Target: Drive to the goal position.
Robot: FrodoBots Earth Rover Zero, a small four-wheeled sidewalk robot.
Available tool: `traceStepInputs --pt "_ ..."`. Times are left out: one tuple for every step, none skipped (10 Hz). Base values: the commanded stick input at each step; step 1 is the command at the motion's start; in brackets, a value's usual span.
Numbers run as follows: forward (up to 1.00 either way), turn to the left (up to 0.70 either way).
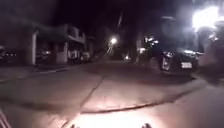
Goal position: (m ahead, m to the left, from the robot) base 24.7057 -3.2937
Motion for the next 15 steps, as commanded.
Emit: traceStepInputs --pt "0.85 0.00" --pt "0.85 0.00" --pt "0.85 0.00" --pt "0.85 0.00" --pt "0.85 0.00" --pt "0.85 0.00" --pt "0.85 0.00" --pt "0.85 0.00" --pt "0.85 -0.16" --pt "0.85 -0.34" --pt "0.85 -0.34" --pt "0.85 -0.34" --pt "0.85 -0.08" --pt "0.85 0.00" --pt "0.85 0.00"
